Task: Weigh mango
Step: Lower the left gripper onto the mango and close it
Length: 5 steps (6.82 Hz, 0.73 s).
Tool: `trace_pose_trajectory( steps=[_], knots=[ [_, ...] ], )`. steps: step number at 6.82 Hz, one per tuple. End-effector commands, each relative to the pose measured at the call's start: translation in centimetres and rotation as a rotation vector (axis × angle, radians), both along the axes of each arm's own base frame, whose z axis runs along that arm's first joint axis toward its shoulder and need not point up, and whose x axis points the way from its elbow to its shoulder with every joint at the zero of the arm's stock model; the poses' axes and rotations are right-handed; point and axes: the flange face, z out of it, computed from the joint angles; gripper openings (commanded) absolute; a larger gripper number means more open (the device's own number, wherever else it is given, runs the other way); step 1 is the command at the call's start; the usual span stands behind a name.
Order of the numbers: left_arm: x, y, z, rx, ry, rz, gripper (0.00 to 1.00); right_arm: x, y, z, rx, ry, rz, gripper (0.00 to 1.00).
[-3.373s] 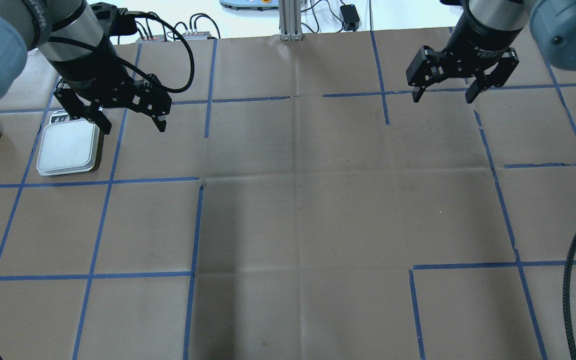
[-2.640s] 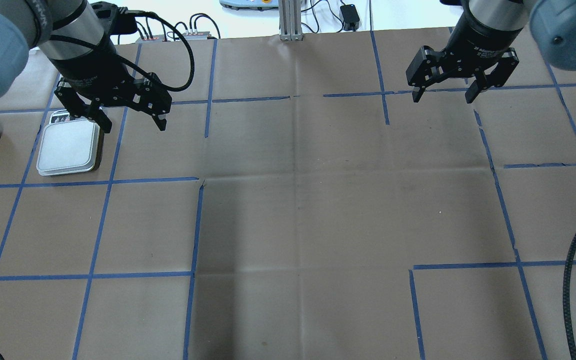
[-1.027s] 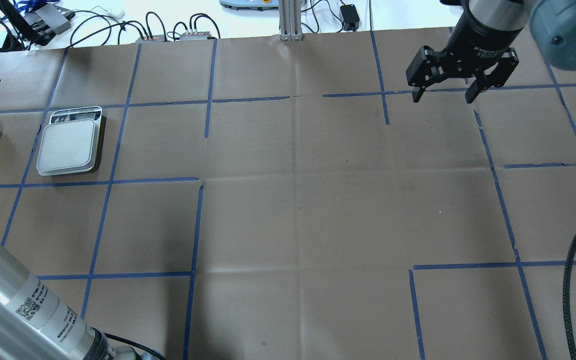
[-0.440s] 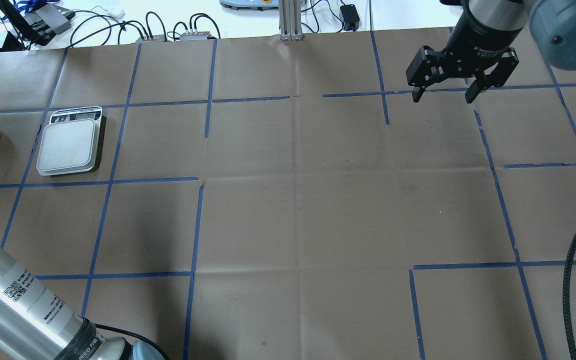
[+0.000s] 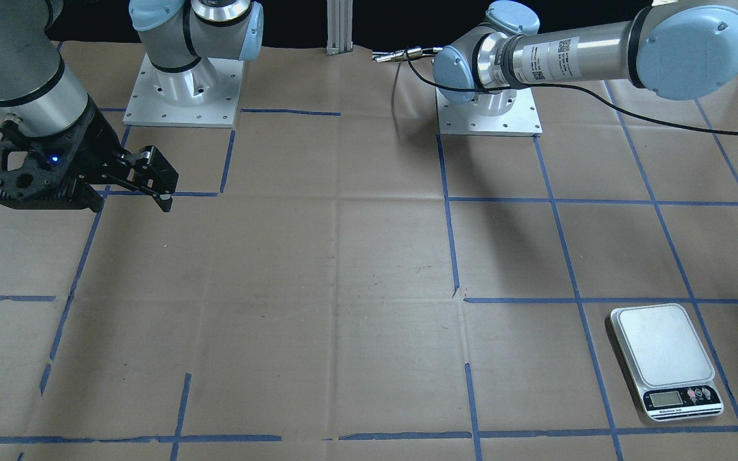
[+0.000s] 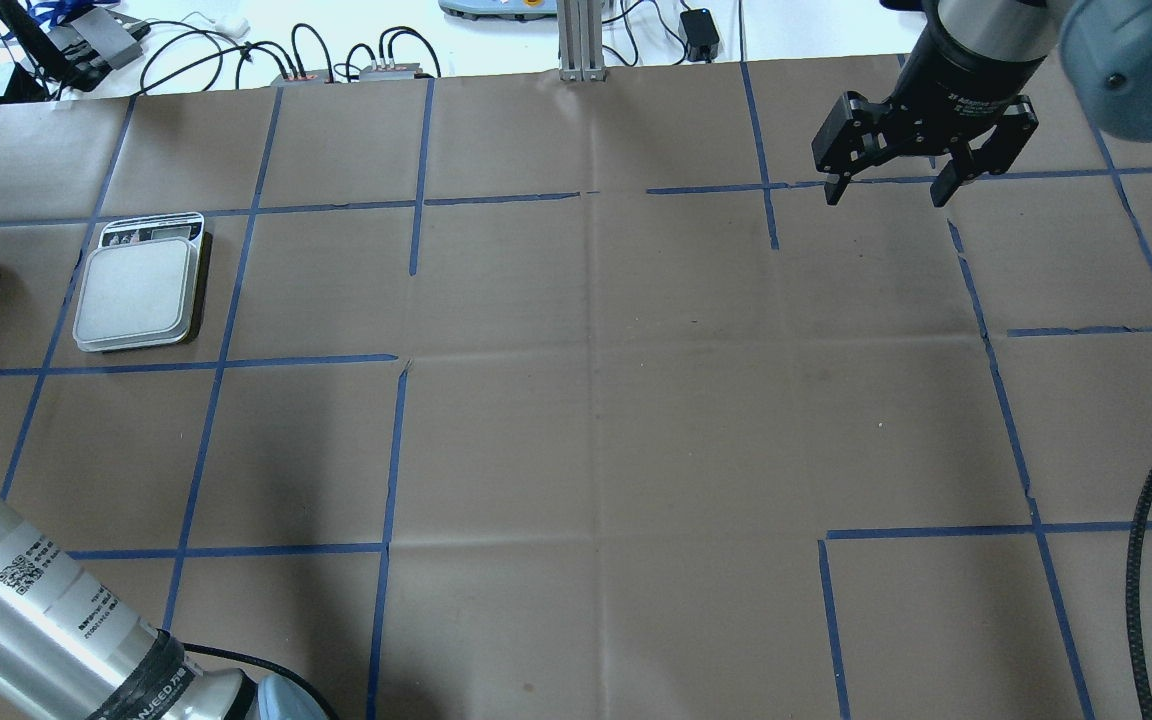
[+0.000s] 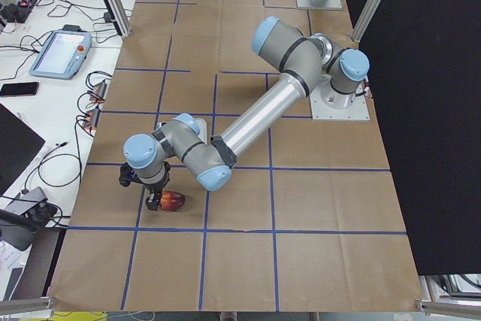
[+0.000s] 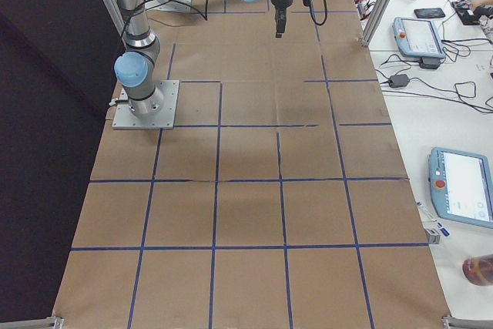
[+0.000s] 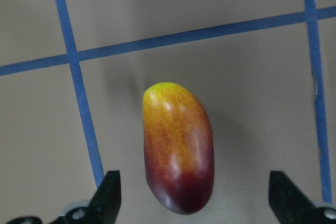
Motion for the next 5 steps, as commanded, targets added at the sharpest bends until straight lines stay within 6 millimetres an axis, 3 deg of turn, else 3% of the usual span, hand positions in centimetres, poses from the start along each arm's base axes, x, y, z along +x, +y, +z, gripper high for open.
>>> trace_pose_trajectory(
  steps=[1, 5],
  knots=[
    [0.3, 0.0, -2.2, 0.013, 0.018, 0.023, 0.99, 0.0, 0.0, 0.0, 0.000, 0.000, 0.000, 1.00],
    [0.4, -0.1, -6.5, 0.052, 0.047, 0.059, 0.99, 0.0, 0.0, 0.0, 0.000, 0.000, 0.000, 1.00]
  ],
)
